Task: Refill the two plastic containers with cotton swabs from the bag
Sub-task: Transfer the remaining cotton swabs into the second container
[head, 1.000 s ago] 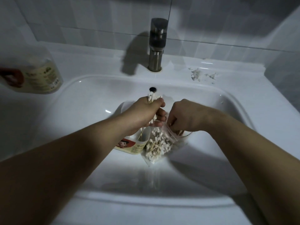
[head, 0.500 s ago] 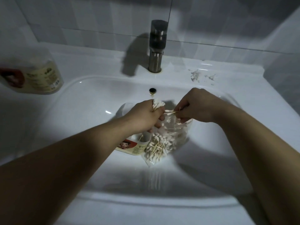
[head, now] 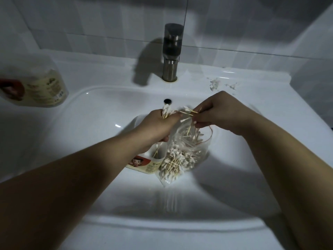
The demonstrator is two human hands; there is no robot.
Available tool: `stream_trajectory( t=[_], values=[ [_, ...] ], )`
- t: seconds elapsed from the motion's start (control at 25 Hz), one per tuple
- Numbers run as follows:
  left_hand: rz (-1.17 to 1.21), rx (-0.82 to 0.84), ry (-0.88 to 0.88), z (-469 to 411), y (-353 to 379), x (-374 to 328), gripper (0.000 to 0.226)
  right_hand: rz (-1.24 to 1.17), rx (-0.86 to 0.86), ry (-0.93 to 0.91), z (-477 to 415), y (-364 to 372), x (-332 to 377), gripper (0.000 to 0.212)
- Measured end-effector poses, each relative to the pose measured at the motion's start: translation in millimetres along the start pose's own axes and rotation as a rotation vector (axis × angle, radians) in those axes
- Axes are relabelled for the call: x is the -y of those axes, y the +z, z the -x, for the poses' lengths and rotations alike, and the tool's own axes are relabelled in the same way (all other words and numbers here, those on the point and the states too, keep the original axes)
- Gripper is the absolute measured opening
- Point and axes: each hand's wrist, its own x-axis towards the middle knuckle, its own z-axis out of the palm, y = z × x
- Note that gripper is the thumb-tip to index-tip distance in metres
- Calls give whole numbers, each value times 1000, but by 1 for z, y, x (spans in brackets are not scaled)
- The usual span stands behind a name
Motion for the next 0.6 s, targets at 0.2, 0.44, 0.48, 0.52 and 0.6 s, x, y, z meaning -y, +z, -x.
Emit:
stream_trajectory(
  t=[0.2,0.44,0.48,0.52,0.6],
  values=[
    [12,141,19,6,5,-2,28,-134,61,-52,0,3,2,8],
    [45,206,53,10,13,6,9,-150,101,-47,0,11,2,8],
    [51,197,45,10,13,5,13,-116,92,-47,0,11,2,7],
    [51,196,36,10,12,5,17,-73,72,-52,0,10,2,6],
    [27,209,30,10,12,4,22,-25,26,-67,-2,9,2,10]
  ],
)
